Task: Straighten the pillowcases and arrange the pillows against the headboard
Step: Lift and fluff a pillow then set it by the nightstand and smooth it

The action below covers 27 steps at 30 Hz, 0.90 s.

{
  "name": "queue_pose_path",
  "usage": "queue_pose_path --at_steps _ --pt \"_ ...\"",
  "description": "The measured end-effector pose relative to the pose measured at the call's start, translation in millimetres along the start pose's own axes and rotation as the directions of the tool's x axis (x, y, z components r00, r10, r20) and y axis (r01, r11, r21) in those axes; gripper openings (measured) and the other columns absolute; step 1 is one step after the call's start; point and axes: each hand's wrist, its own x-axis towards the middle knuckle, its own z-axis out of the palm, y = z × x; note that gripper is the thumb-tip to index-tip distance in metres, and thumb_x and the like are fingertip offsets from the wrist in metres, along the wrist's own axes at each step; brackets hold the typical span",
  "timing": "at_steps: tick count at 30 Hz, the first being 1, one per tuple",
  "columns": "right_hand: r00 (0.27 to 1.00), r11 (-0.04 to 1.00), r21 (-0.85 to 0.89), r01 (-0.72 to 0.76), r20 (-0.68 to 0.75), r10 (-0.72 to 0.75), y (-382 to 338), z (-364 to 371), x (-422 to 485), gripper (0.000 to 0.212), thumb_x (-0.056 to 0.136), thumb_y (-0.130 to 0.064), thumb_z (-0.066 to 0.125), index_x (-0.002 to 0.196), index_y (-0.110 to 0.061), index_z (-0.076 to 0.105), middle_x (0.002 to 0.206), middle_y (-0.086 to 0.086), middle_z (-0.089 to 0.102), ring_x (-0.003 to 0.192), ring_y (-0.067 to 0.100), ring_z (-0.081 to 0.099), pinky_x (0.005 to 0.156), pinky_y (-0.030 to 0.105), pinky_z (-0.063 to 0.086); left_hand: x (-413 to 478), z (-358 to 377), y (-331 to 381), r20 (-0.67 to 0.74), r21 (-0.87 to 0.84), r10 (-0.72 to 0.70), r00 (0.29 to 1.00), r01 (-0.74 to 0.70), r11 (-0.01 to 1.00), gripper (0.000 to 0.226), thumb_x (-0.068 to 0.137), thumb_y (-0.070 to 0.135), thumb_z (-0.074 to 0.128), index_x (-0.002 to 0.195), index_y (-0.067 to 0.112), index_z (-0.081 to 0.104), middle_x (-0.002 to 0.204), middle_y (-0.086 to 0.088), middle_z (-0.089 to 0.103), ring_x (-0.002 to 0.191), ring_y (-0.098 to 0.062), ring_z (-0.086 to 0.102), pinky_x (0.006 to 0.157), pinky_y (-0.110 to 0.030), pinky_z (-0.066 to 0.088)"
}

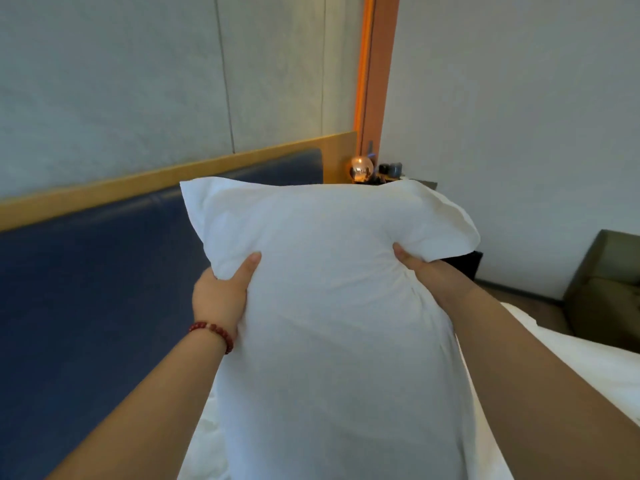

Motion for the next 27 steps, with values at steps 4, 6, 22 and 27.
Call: queue_pose_path --at_steps 4,6,22,27 --pt "0.999 0.996 0.081 -0.023 0.03 0.021 -15 20 -27 0.089 0.04 -0.082 0.075 0.111 -0.031 0.063 0.117 -0.005 0.068 0.108 0.024 0.062 0.103 0.046 0.045 -25 -40 33 -0.079 0.047 0.054 0.995 -0.05 0.998 0.042 0.076 0.053 0.076 0.102 0.025 0.06 0.091 0.014 0.062 0.082 -0.009 0.059 0.072 -0.028 0.044" --pt "0.997 0.997 0.063 -0.034 0.066 0.03 -16 31 -38 0.114 0.026 -0.088 0.071 0.123 -0.029 0.062 0.118 -0.005 0.068 0.107 0.023 0.062 0.103 0.046 0.045 -37 -61 43 -0.092 0.103 0.079 0.993 -0.069 0.992 0.044 0.075 0.056 0.075 0.102 0.024 0.062 0.093 0.011 0.064 0.085 -0.011 0.061 0.071 -0.029 0.046" --pt "0.995 0.995 -0.037 -0.096 -0.033 0.095 36 135 -28 0.087 0.077 -0.085 0.038 0.142 -0.028 0.043 0.133 0.003 0.057 0.101 0.025 0.052 0.093 0.04 0.039 -19 -175 -17 0.143 0.225 -0.142 0.98 0.107 0.968 0.088 0.05 0.083 0.073 0.125 0.039 0.058 0.115 0.012 0.07 0.108 -0.018 0.066 0.1 -0.043 0.049" --pt "0.995 0.96 -0.277 0.049 -0.066 -0.07 29 172 25 0.083 0.079 -0.087 0.029 0.123 -0.023 0.059 0.118 0.006 0.064 0.097 0.027 0.057 0.087 0.038 0.043 11 -168 -37 0.118 0.152 0.038 0.992 -0.056 0.987 0.077 0.068 0.068 0.074 0.136 0.043 0.049 0.125 0.023 0.063 0.117 -0.004 0.059 0.102 -0.033 0.045"
